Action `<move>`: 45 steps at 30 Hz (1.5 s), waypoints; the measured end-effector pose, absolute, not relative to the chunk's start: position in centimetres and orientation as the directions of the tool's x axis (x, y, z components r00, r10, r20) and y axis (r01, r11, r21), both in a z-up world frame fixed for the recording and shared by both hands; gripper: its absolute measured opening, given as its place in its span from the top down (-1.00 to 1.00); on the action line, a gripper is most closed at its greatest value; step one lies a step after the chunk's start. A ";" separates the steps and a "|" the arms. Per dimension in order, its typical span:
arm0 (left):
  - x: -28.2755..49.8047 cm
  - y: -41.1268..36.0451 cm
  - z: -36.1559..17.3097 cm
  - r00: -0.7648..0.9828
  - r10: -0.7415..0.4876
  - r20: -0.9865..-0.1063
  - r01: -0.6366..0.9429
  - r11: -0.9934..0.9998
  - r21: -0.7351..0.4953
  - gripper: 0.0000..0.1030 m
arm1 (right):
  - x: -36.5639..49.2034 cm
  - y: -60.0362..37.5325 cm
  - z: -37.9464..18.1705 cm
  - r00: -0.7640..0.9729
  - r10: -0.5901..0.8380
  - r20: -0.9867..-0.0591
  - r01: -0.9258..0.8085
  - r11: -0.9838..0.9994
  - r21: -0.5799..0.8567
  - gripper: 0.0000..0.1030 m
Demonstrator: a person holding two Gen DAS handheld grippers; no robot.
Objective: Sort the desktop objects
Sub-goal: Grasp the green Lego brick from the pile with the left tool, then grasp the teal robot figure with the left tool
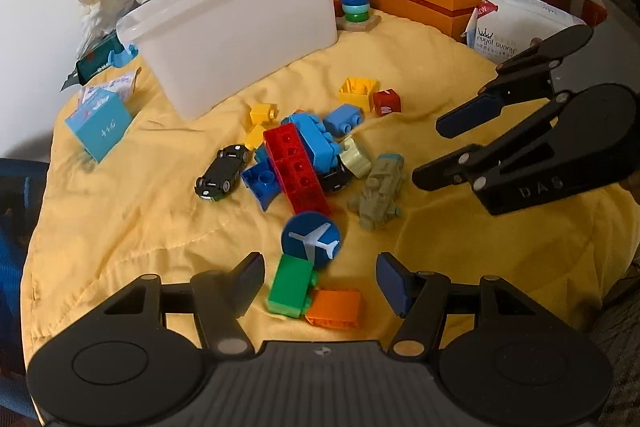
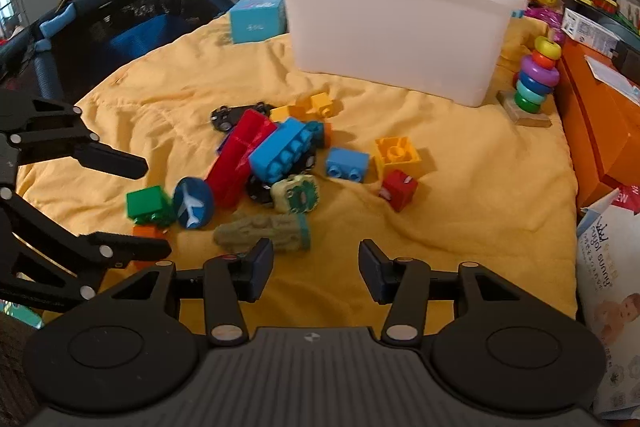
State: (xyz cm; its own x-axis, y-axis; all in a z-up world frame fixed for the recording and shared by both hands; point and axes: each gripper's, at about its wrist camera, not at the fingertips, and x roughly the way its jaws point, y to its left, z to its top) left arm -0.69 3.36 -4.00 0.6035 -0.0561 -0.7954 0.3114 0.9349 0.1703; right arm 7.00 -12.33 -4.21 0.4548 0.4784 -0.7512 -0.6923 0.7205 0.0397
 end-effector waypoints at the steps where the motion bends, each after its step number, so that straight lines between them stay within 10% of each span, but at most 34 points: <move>1: -0.7 3.4 -4.0 0.607 -0.052 -0.793 0.305 0.937 0.172 -0.27 | 6.7 -12.3 -4.3 0.456 0.479 -0.750 -0.697 0.716 0.034 -0.03; 17: -2.3 3.8 -4.1 0.656 -0.003 -0.755 0.296 0.921 0.253 -0.37 | 5.2 -11.7 -3.6 0.455 0.485 -0.747 -0.726 0.688 0.005 -0.12; 23: -1.5 3.7 -4.9 0.649 0.000 -0.760 0.327 0.903 0.279 0.05 | 4.8 -11.1 -3.8 0.441 0.488 -0.753 -0.741 0.671 0.001 -0.03; 29: 0.0 6.3 -5.8 0.608 -0.027 -0.794 0.282 0.942 0.184 0.46 | 4.8 -11.3 -3.8 0.449 0.479 -0.754 -0.733 0.680 -0.004 -0.03; 36: 0.2 8.8 -4.2 0.536 -0.244 -0.808 0.224 0.964 -0.142 0.47 | 4.7 -10.7 -4.0 0.433 0.493 -0.755 -0.739 0.673 0.016 -0.04; 45: 1.4 10.3 -5.4 0.497 -0.211 -0.842 0.250 0.964 -0.094 0.32 | 4.8 -8.5 -4.2 0.416 0.461 -0.783 -0.794 0.605 -0.066 -0.03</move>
State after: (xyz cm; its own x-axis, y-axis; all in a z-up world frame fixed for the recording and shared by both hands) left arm 1.43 10.33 -5.37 0.4966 -0.2111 -0.8419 0.2504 0.9636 -0.0938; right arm 4.75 -8.54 -4.16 0.4163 0.4614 -0.7834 -0.7939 0.6045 -0.0658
